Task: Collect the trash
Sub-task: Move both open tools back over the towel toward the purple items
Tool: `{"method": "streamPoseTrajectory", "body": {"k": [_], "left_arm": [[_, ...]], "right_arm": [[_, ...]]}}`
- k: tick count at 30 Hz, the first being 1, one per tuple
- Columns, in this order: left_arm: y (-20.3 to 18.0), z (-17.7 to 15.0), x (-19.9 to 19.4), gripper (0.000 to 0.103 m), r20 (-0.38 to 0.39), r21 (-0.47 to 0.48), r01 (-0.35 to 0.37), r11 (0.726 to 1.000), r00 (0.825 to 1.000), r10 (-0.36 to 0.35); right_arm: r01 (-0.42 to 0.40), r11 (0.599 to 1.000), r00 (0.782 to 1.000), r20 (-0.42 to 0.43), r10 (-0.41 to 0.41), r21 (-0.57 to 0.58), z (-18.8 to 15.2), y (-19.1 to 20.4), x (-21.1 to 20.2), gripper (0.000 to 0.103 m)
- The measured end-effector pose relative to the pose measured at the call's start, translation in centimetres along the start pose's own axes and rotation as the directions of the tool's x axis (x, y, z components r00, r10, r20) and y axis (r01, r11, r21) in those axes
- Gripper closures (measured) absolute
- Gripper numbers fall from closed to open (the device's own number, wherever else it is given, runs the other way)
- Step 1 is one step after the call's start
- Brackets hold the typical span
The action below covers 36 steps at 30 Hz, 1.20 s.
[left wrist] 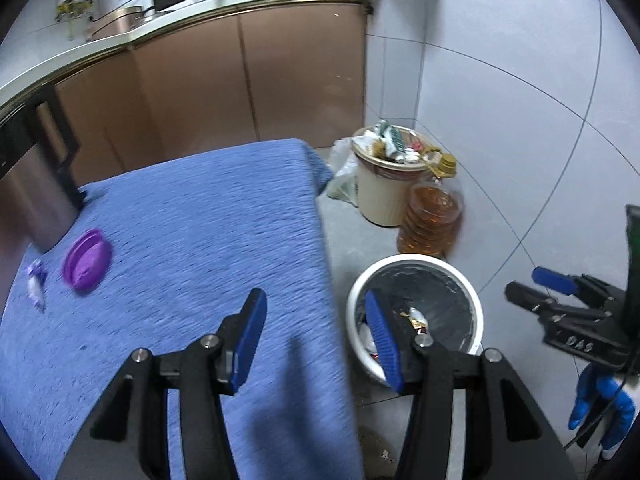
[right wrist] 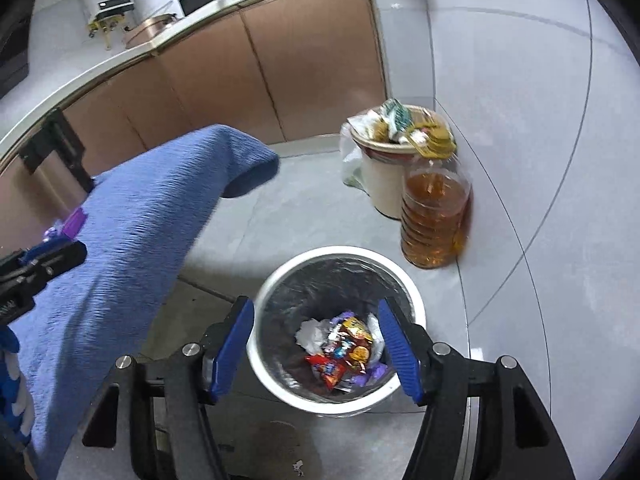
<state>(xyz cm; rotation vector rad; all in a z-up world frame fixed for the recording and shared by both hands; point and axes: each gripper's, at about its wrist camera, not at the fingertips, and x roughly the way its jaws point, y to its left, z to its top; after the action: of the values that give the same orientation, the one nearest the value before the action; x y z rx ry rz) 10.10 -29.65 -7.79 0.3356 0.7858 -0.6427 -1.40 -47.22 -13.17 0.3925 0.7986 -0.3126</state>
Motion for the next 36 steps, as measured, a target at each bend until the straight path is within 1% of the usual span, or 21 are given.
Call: {"method": "streamPoseTrajectory", "body": {"k": [4,7,9,11,14,16,17,20,26,30,32,36], "left_arm": [[2.4,-1.2,-2.2,0.053,0.034,-0.030,-0.043,0.999,0.998,0.044],[4.6,-2.1,-3.9,0.045,0.062,-0.056,-0.076,0.996,0.995,0.080],[5.9,-2.8,-5.1,0.044,0.078,-0.075,-0.092,0.993,0.992,0.098],[7.4,-3.6,-6.5,0.044,0.091,-0.097,-0.104,0.990,0.989,0.113],[9.4,-4.6,-8.2,0.044,0.113,-0.134,-0.121,0.983,0.984,0.137],[10.6,-5.1,-9.1,0.044,0.126,-0.158,-0.131,0.979,0.980,0.151],[11.1,-5.4,-9.6,0.044,0.134,-0.170,-0.136,0.976,0.978,0.160],[12.8,-6.3,-11.4,0.044,0.161,-0.205,-0.158,0.966,0.968,0.192],[15.7,-8.2,-14.2,0.044,0.202,-0.260,-0.193,0.946,0.947,0.248],[17.4,-9.3,-15.9,0.044,0.233,-0.283,-0.216,0.934,0.930,0.286],[18.1,-9.9,-16.8,0.044,0.242,-0.299,-0.229,0.926,0.921,0.306],[19.5,-11.0,-18.0,0.044,0.246,-0.328,-0.242,0.913,0.911,0.330]], "right_arm": [[-0.015,0.999,0.999,0.036,0.017,-0.045,0.5,2.5,-2.1,0.036],[-0.025,0.997,0.998,0.055,0.030,-0.078,0.7,4.6,-3.4,0.034],[-0.031,0.994,0.997,0.067,0.038,-0.103,0.9,6.0,-4.1,0.030],[-0.032,0.991,0.996,0.079,0.043,-0.130,0.9,7.4,-4.9,0.023],[-0.035,0.985,0.994,0.099,0.052,-0.168,1.1,9.3,-6.2,0.019],[-0.036,0.981,0.992,0.110,0.058,-0.189,1.2,10.4,-7.0,0.012],[-0.035,0.979,0.991,0.116,0.059,-0.200,1.2,10.9,-7.3,0.009],[-0.033,0.972,0.989,0.133,0.066,-0.231,1.3,12.5,-8.4,0.005],[-0.056,0.962,0.985,0.140,0.096,-0.267,1.4,15.6,-9.7,0.003],[-0.089,0.954,0.979,0.151,0.137,-0.287,1.4,17.6,-10.6,0.002],[-0.111,0.949,0.975,0.153,0.161,-0.294,1.5,18.5,-11.0,0.000],[-0.127,0.944,0.970,0.162,0.183,-0.306,1.6,20.1,-11.5,0.000]]}}
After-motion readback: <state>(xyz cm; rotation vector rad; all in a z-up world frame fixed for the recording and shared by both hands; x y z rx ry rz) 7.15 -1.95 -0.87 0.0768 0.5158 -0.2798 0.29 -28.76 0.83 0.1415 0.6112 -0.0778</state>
